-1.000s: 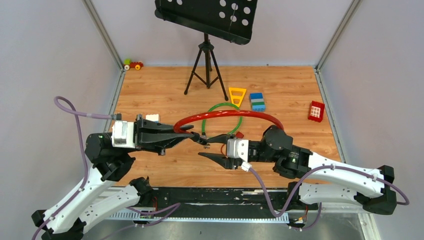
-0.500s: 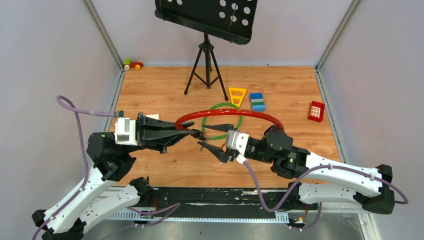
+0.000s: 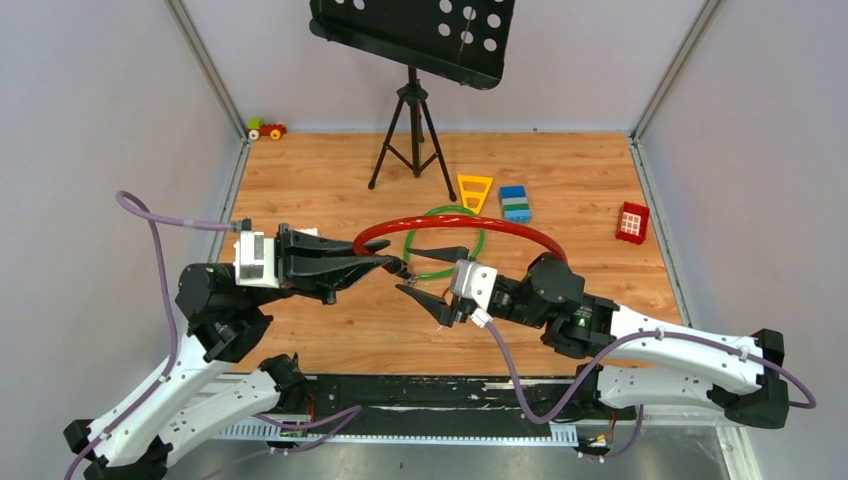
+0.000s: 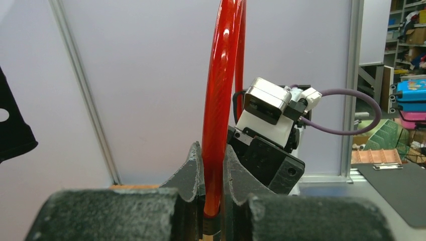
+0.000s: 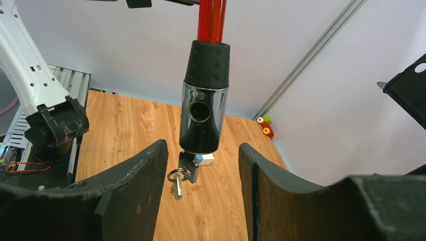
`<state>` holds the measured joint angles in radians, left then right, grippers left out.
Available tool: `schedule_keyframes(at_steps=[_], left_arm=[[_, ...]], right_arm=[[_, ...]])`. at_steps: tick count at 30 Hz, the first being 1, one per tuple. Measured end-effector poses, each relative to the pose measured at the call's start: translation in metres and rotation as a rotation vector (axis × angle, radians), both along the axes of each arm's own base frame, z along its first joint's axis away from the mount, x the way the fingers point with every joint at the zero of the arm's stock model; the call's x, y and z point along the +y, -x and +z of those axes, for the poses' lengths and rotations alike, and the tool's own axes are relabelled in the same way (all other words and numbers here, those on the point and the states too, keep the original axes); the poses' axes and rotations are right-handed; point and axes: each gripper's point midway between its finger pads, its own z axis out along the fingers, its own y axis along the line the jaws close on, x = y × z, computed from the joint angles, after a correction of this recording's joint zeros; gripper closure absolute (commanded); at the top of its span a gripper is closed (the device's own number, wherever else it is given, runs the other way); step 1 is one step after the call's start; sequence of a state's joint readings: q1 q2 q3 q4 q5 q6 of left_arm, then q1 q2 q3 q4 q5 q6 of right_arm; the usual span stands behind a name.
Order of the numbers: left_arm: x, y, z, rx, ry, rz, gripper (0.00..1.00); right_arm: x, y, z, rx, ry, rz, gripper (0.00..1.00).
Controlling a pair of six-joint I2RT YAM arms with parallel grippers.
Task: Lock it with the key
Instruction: Adjust the key in the lock.
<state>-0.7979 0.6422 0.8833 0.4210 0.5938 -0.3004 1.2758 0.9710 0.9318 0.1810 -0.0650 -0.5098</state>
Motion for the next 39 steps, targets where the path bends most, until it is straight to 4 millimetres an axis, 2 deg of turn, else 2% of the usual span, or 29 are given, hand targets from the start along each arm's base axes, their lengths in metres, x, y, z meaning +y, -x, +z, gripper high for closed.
schedule_keyframes(at_steps=[2, 7, 10, 16, 20, 24, 30, 34, 39], left_arm=[[0.000, 0.000, 0.000, 0.001, 0.000, 0.002, 1.00], [0.000, 0.000, 0.000, -0.009, -0.002, 0.001, 1.00], [0.000, 0.004, 0.000, -0.035, -0.006, -0.009, 1.00], [0.005, 0.014, 0.003, -0.133, -0.004, -0.010, 1.00], [0.010, 0.025, 0.003, -0.235, -0.016, -0.009, 1.00], [0.019, 0.046, 0.016, -0.374, -0.010, -0.040, 1.00], [0.028, 0.079, 0.026, -0.526, 0.009, -0.143, 1.00], [0.026, 0.085, 0.024, -0.557, -0.002, -0.194, 1.00], [0.021, 0.075, 0.023, -0.537, -0.007, -0.163, 1.00]], right_arm=[[0.000, 0.001, -0.002, 0.001, 0.003, 0.003, 0.44], [0.001, 0.003, -0.006, 0.000, 0.015, 0.019, 0.32], [0.001, 0.003, -0.011, 0.003, 0.032, 0.020, 0.30], [-0.011, 0.001, -0.037, 0.033, 0.095, -0.015, 0.25], [-0.030, 0.001, -0.057, 0.066, 0.135, -0.052, 0.25], [-0.046, 0.003, -0.069, 0.094, 0.155, -0.069, 0.25], [-0.053, 0.006, -0.079, 0.109, 0.185, -0.064, 0.25], [-0.052, 0.012, -0.093, 0.122, 0.240, -0.029, 0.25], [-0.053, 0.021, -0.118, 0.188, 0.322, 0.003, 0.26]])
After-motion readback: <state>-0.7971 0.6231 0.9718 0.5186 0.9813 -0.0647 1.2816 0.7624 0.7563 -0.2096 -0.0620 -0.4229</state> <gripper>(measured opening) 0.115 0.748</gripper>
